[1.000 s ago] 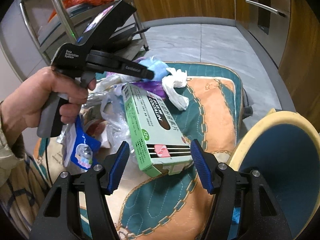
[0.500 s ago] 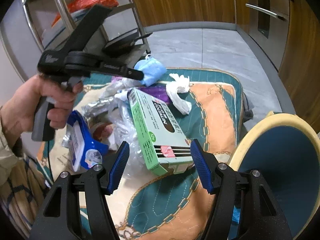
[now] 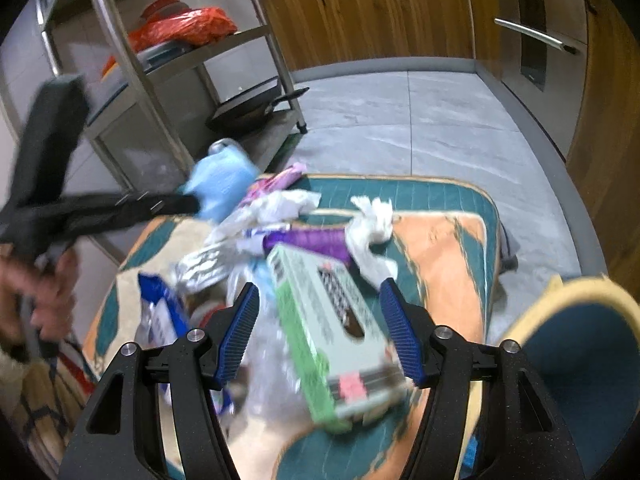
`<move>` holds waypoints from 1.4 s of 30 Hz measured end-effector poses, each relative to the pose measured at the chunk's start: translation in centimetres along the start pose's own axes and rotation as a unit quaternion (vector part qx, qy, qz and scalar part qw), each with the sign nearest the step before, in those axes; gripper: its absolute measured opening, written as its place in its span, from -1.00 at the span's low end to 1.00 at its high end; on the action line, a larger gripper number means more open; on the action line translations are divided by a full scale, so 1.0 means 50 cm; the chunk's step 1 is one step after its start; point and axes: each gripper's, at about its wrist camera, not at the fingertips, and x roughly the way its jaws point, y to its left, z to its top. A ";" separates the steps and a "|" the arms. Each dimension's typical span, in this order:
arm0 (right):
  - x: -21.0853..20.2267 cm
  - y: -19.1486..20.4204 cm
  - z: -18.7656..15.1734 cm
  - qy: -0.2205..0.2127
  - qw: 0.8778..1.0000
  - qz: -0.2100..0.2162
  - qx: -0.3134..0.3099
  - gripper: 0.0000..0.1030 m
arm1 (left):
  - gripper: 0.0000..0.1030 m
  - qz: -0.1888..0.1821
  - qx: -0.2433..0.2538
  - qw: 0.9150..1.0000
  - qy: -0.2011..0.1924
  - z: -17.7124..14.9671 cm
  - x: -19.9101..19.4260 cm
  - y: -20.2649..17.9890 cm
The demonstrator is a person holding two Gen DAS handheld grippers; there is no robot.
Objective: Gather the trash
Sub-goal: 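Grasp the white tissue with the right gripper and lift it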
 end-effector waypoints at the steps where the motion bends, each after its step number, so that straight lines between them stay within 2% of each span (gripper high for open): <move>1: 0.010 -0.006 0.010 0.003 1.000 0.001 0.006 0.16 | -0.96 0.001 -0.007 1.000 -0.003 -0.009 -0.011 0.007; 4: 0.055 -0.025 0.039 0.023 0.999 -0.024 0.011 -0.03 | -0.96 0.001 -0.019 1.000 -0.009 -0.026 -0.029 0.024; 12: 0.138 -0.062 0.062 0.064 0.997 -0.035 0.024 -0.14 | -0.96 -0.006 -0.043 0.999 -0.016 -0.056 -0.053 0.047; 15: 0.159 -0.066 0.053 0.081 0.996 -0.033 0.030 -0.41 | -0.96 -0.002 -0.033 0.999 -0.018 -0.062 -0.057 0.041; 17: 0.167 -0.064 0.047 0.087 0.995 -0.027 0.031 -0.68 | -0.96 -0.001 -0.027 0.999 -0.019 -0.063 -0.056 0.037; 19: 0.164 -0.058 0.046 0.082 0.996 -0.026 0.026 -0.77 | -0.96 -0.001 -0.027 0.999 -0.022 -0.064 -0.058 0.037; 25: 0.115 -0.039 0.051 0.046 0.999 -0.026 0.007 -0.83 | -0.96 -0.007 -0.027 0.999 -0.038 -0.066 -0.073 0.024; 31: 0.019 -0.025 0.050 0.006 1.000 -0.028 0.000 -0.83 | -0.96 -0.022 -0.021 0.998 -0.055 -0.077 -0.100 -0.003; 42: -0.157 -0.013 -0.029 -0.035 0.998 -0.054 -0.014 -0.83 | -0.96 -0.043 0.009 0.997 -0.069 -0.112 -0.132 -0.091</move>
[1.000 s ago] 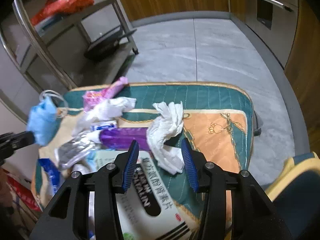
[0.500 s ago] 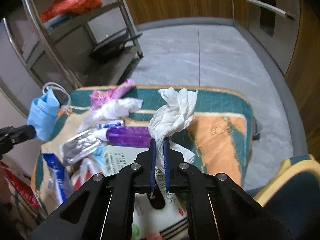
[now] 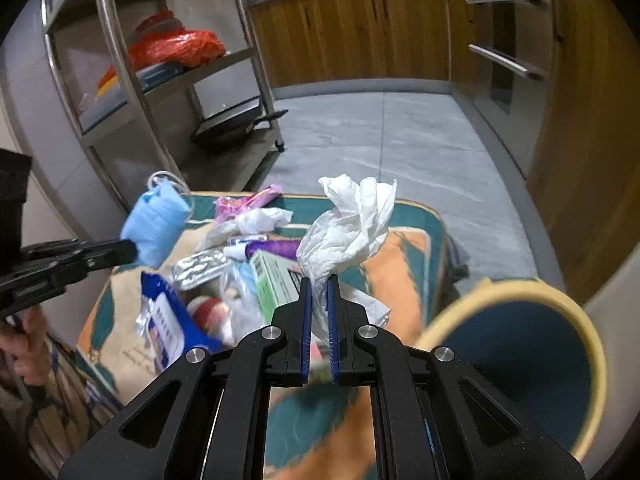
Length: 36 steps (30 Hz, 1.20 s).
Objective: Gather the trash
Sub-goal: 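Grasp the white tissue with the right gripper and lift it, then carry the face mask and tissue over the bin and release both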
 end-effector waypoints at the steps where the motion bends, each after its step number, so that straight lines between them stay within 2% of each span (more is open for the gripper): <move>1: -0.019 -0.003 -0.012 -0.003 1.000 -0.004 0.001 -0.83 | -0.96 -0.002 0.005 1.000 0.000 -0.004 0.000 -0.012; 8: -0.095 -0.025 -0.079 -0.008 0.999 -0.032 0.016 -0.83 | -0.96 -0.024 0.038 0.999 0.005 -0.029 0.009 -0.099; 17: -0.160 -0.068 -0.144 -0.010 0.997 -0.068 0.030 -0.83 | -0.96 -0.077 0.087 0.993 0.030 -0.068 0.057 -0.222; 28: -0.170 -0.168 -0.212 0.017 0.991 -0.099 0.084 -0.83 | -0.96 -0.139 0.115 0.980 0.078 -0.079 0.162 -0.357; 36: -0.155 -0.216 -0.237 0.037 0.986 -0.102 0.127 -0.83 | -0.96 -0.137 0.135 0.974 0.120 -0.111 0.242 -0.407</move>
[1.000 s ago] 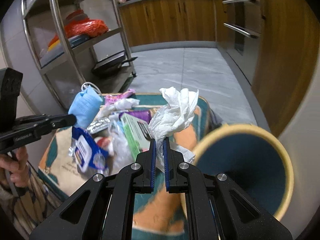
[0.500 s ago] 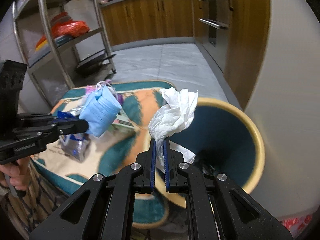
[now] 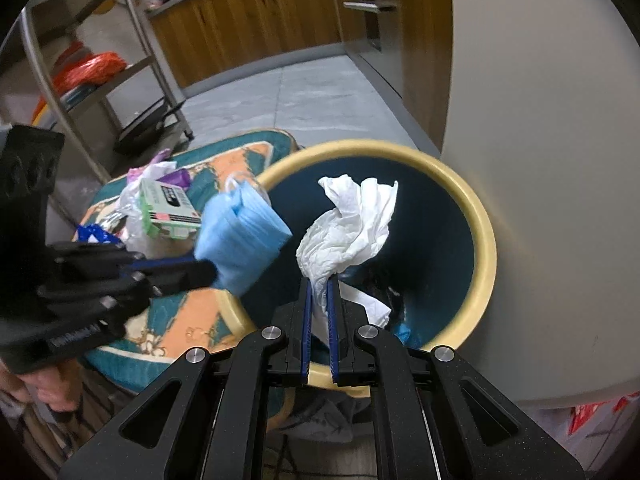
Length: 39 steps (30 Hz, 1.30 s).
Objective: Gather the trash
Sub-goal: 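Carry the face mask and tissue over the bin and release both, then grasp the blue wet-wipe pack with the right gripper while the left gripper approaches the foil tray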
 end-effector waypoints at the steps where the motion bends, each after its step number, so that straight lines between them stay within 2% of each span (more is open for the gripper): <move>1: 0.006 -0.003 0.000 0.004 1.000 -0.002 0.001 -0.83 | -0.96 0.002 0.001 1.000 0.007 0.000 0.015 -0.001; 7: 0.037 -0.008 -0.005 0.027 1.000 -0.007 0.002 -0.83 | -0.95 0.012 -0.003 0.999 0.030 0.001 0.055 0.012; 12: 0.054 -0.010 -0.008 0.040 0.999 -0.013 0.002 -0.64 | -0.78 0.018 -0.008 0.999 0.026 -0.002 0.044 0.029; 16: 0.045 -0.014 -0.005 0.029 0.999 -0.016 0.010 -0.27 | -0.58 0.024 -0.010 1.000 0.015 -0.005 0.014 0.046; 18: 0.037 -0.016 -0.002 0.020 1.000 -0.016 0.014 -0.18 | -0.46 0.027 -0.010 1.000 0.003 -0.007 -0.008 0.053; 23: 0.019 0.001 0.009 -0.004 1.000 -0.018 0.008 0.26 | 0.07 0.054 0.010 0.998 -0.040 -0.016 -0.075 0.062; 28: 0.009 0.039 0.026 -0.026 1.000 -0.009 -0.008 0.47 | 0.27 0.092 0.015 0.993 -0.075 -0.027 -0.144 0.085; 34: 0.017 0.104 0.048 -0.034 0.999 0.018 -0.035 0.49 | 0.33 0.128 -0.010 0.987 -0.099 -0.052 -0.215 0.144; 39: 0.022 0.159 0.063 -0.036 0.997 0.040 -0.057 0.49 | 0.33 0.157 -0.062 0.980 -0.104 -0.088 -0.265 0.220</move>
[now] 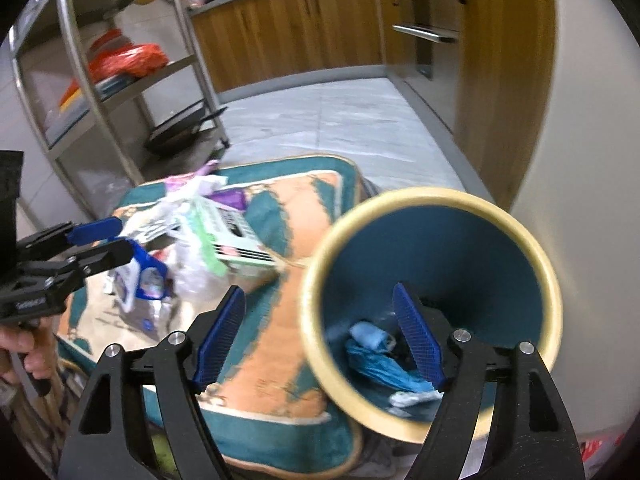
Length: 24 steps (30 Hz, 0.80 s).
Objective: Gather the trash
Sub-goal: 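Grasp the blue wet-wipe pack with the right gripper while the left gripper approaches the foil tray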
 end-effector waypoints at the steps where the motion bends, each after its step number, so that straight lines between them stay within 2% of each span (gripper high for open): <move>1: 0.000 0.007 0.001 -0.001 1.000 0.004 -0.003 0.49 | 0.33 0.004 -0.008 1.000 0.001 -0.004 -0.004 0.016; 13: 0.036 0.129 0.017 0.014 0.996 0.071 -0.048 0.49 | 0.33 0.060 -0.124 0.990 0.026 -0.077 -0.041 0.207; 18: 0.060 0.203 0.030 0.025 0.988 0.125 -0.084 0.49 | 0.33 0.072 -0.164 0.983 0.031 -0.106 -0.054 0.260; 24: 0.121 0.297 0.052 0.046 0.973 0.177 -0.140 0.49 | 0.33 0.083 -0.177 0.980 0.032 -0.123 -0.062 0.293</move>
